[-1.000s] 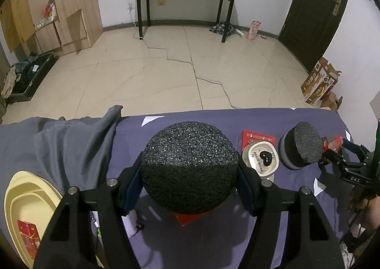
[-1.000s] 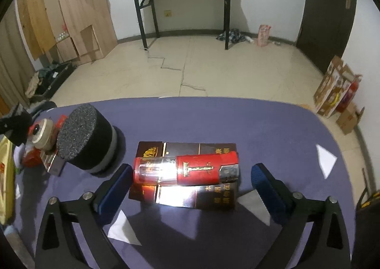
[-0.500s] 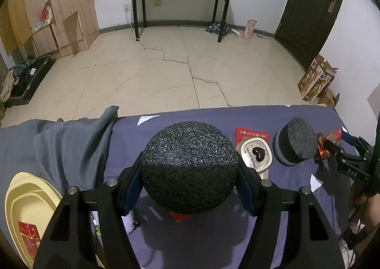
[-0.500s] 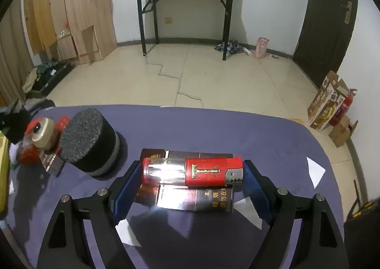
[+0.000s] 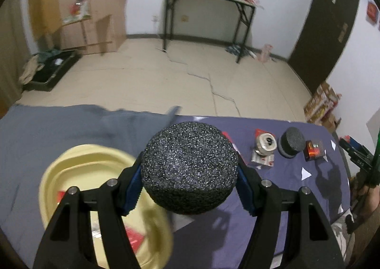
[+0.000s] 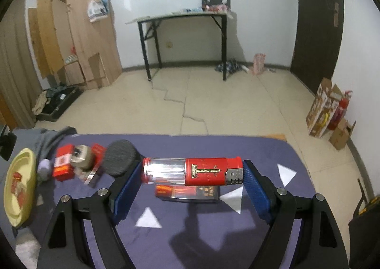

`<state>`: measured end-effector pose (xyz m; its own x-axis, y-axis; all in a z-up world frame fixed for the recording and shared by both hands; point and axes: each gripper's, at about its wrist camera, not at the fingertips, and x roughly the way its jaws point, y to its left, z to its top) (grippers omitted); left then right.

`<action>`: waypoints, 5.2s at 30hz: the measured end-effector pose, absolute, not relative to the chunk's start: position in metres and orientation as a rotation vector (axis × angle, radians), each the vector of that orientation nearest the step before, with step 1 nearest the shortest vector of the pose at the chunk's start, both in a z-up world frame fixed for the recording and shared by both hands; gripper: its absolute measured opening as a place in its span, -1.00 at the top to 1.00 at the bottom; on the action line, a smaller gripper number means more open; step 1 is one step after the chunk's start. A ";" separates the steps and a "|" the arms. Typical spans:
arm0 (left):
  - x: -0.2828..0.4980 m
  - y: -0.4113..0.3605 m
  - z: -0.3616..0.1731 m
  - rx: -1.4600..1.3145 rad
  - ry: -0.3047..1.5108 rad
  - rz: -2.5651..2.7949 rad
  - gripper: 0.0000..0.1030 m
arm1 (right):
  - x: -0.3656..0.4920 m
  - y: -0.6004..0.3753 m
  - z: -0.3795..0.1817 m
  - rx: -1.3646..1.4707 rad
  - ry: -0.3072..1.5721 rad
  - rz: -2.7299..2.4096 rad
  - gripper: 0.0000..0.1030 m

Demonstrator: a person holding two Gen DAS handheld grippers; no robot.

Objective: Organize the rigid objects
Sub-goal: 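Carry the puck and lighter over the yellow tray and release both, then grasp the red Double Happiness box with the left tool while the right tool grasps the silver tin, then lift the box and tin with both tools and carry them over the yellow tray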

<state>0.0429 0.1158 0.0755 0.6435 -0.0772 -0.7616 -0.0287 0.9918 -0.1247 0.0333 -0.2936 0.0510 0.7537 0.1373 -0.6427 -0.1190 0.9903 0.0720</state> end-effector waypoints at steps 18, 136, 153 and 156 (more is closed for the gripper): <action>-0.061 0.262 0.072 -0.230 0.869 0.158 -0.33 | -0.062 -0.190 0.121 -0.039 0.629 0.587 -0.60; 0.162 -0.014 -0.084 0.258 1.285 -0.378 -0.77 | 0.070 -0.122 -0.045 -0.233 0.672 0.548 0.07; 0.074 0.105 0.025 0.054 1.048 -0.282 -0.76 | 0.015 -0.101 0.016 -0.224 0.567 0.642 0.07; 0.043 0.175 0.042 -0.011 1.021 -0.172 -0.76 | -0.002 -0.079 0.033 -0.252 0.563 0.713 0.07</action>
